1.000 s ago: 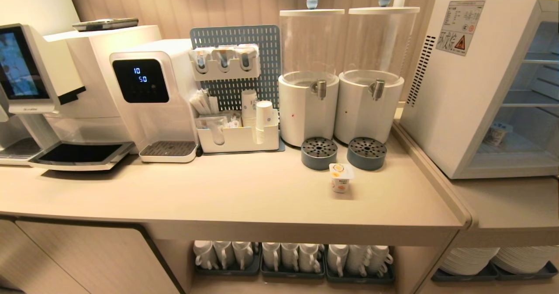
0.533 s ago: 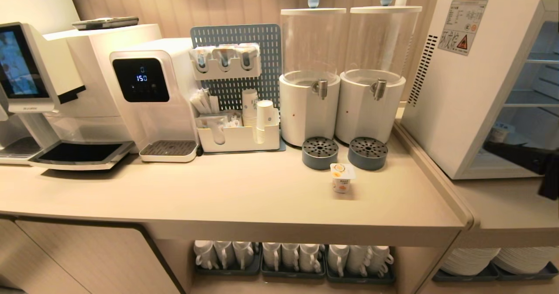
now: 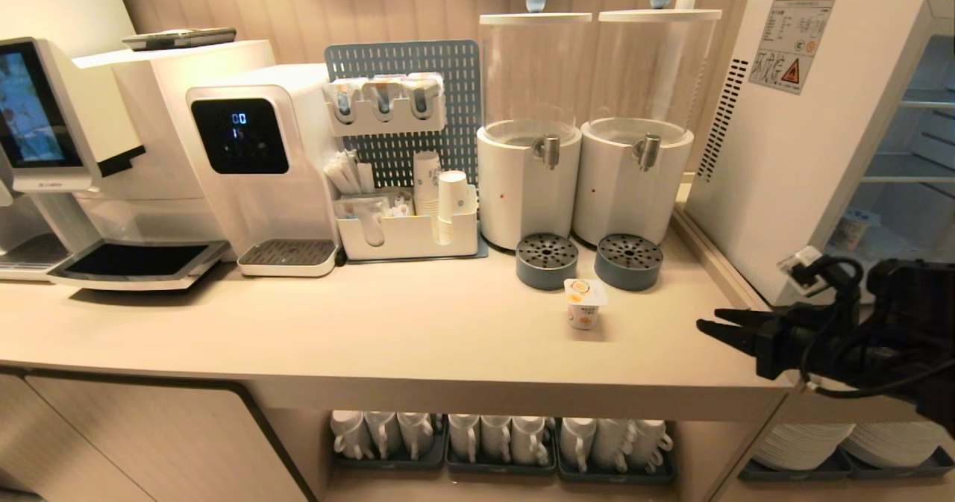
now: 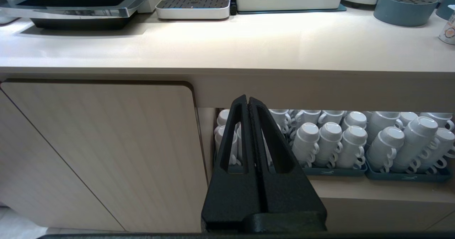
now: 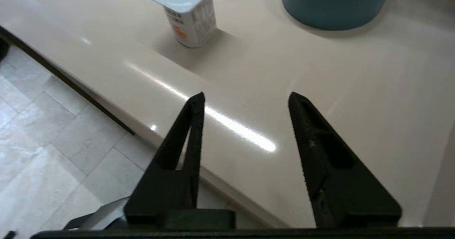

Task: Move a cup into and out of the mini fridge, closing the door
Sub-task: Put the yoghurt in the freezer

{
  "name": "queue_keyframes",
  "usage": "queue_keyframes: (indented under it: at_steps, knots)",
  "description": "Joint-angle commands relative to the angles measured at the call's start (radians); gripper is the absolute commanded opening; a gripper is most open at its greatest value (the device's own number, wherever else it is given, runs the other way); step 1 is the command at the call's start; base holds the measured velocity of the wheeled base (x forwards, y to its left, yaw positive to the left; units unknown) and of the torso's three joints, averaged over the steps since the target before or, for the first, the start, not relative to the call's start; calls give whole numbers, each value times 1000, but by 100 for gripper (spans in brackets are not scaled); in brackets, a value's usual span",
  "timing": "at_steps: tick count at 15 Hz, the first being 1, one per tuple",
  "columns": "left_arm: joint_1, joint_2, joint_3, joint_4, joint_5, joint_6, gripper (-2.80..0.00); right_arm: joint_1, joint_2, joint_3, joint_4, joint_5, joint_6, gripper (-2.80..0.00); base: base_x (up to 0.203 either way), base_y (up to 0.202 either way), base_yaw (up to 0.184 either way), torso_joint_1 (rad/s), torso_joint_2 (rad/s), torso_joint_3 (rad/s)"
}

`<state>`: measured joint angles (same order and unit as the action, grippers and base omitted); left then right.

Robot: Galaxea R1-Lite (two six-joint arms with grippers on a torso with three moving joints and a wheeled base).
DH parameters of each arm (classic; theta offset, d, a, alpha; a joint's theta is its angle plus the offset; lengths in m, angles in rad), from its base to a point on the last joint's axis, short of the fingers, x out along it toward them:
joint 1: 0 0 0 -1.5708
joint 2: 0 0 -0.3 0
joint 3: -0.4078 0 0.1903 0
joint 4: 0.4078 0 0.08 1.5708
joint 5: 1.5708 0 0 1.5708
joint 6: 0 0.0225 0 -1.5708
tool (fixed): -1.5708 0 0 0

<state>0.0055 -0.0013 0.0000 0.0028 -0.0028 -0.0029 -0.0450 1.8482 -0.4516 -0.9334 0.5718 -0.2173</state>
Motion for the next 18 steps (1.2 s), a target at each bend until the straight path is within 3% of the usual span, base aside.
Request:
queue_keyframes:
  at_steps: [1, 3, 5, 8, 18]
  knots:
    - [1, 1, 2, -1, 0, 0, -280, 33, 245, 32, -270, -20, -14, 0, 0, 0, 0, 0, 0, 0]
    - [1, 1, 3, -1, 0, 0, -280, 83, 393, 40, -480, -87, -35, 0, 0, 0, 0, 0, 0, 0]
    - [1, 1, 3, -1, 0, 0, -280, 151, 455, 11, -562, -147, -59, 0, 0, 0, 0, 0, 0, 0]
    - [1, 1, 3, -1, 0, 1, -280, 210, 443, -73, -492, -167, -61, 0, 0, 0, 0, 0, 0, 0]
    - [1, 1, 2, -1, 0, 3, -280, 250, 465, -365, -192, -184, -57, 0, 0, 0, 0, 0, 0, 0]
